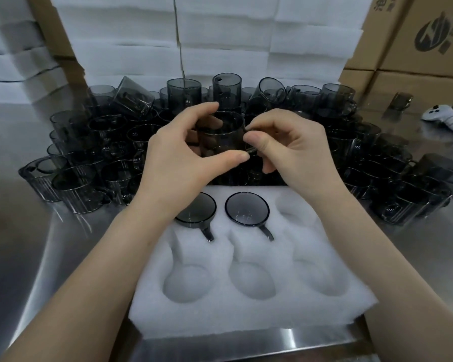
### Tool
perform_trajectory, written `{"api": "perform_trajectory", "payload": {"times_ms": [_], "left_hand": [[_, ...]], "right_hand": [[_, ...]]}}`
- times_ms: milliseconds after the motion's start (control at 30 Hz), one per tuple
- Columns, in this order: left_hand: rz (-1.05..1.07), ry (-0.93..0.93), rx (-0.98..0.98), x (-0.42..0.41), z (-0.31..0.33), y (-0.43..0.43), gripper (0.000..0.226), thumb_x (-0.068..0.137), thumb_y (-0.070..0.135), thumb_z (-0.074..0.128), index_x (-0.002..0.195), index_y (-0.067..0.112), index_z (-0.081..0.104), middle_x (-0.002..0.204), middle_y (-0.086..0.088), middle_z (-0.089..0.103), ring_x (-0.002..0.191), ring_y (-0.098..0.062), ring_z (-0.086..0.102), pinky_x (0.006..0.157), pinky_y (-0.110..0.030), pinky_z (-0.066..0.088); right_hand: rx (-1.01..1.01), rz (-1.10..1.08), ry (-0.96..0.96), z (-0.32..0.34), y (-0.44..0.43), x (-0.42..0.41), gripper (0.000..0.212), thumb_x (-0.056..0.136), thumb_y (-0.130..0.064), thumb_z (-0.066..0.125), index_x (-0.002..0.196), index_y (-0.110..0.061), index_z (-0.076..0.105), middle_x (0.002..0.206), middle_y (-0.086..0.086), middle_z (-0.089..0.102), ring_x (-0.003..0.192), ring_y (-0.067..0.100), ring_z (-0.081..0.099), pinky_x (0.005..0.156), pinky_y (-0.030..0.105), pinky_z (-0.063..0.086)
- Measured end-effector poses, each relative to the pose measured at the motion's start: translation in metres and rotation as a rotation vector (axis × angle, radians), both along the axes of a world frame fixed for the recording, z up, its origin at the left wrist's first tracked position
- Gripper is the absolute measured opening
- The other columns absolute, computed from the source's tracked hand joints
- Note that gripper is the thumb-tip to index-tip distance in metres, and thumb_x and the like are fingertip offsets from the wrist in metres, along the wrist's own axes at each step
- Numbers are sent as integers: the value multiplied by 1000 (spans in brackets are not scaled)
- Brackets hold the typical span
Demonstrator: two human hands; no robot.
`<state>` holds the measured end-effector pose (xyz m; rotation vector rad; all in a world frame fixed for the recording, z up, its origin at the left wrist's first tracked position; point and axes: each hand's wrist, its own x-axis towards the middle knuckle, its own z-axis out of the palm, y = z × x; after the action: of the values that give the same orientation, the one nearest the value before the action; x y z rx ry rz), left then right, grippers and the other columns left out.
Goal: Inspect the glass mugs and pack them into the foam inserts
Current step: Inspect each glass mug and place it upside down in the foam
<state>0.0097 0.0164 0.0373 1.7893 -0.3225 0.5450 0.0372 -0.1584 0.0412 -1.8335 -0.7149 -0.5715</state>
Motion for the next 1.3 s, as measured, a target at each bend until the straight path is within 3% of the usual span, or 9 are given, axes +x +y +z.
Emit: {"api": "perform_trajectory", "payload": {"times_ms": [167,367,533,767,833,933,1067,1200,1300], "left_hand": [[43,19,-94,2,0,-1,60,57,37,86,112,36,62,103,10,69,88,-10,70,83,-30,58],[15,18,-209,4,0,-1,58,68,16,87,120,13,62,101,8,67,79,8,67,69,-8,50],[-33,13,-239,1,1,-1,56,71,10,83,122,9,61,102,6,66,78,10,66,66,-5,48],[-167,49,-274,1,2,-1,63,65,22,81,124,11,60,102,7,71,90,-1,70,76,-18,54],[-218,81,-289,6,-1,2,63,70,19,85,127,14,57,112,1,70,103,-9,68,87,-30,56],[-350,112,-320,8,-5,3,64,75,27,73,134,16,49,128,-8,63,123,-24,59,103,-47,48],[-436,113,-222,8,-5,1,59,86,26,63,141,21,42,140,-6,54,131,-20,52,107,-39,43],[-381,-5,-129,6,-4,2,56,90,4,58,141,19,40,140,-1,53,130,-9,51,105,-28,44],[-324,-83,51,3,-5,-2,64,83,-3,60,140,21,44,142,-3,52,137,-15,45,112,-39,39]], "right_hand": [[144,47,87,0,3,1,14,94,-8,60,92,-19,70,72,-7,65,48,18,62,50,26,52],[411,253,423,0,6,1,11,92,-3,62,93,-9,71,64,3,65,54,18,64,57,29,55],[394,268,443,-1,6,1,5,88,-2,67,87,-6,69,63,4,66,51,17,64,54,28,55],[430,242,377,-2,8,1,30,88,-35,61,80,-6,61,56,2,60,43,18,58,46,27,49],[447,225,406,-1,7,2,36,93,-41,52,79,-11,65,61,3,59,48,18,58,49,28,49],[401,255,452,-2,5,6,25,96,-32,51,104,-14,66,93,12,64,76,22,63,62,33,55],[339,608,725,-3,6,6,45,100,-38,43,141,-21,45,128,15,61,102,33,65,81,43,56],[387,619,686,-2,8,2,33,98,-30,49,130,-22,49,107,10,68,84,32,70,67,36,58],[364,426,541,-4,12,3,24,93,-27,56,116,-29,57,98,-3,68,85,21,67,62,35,57]]}}
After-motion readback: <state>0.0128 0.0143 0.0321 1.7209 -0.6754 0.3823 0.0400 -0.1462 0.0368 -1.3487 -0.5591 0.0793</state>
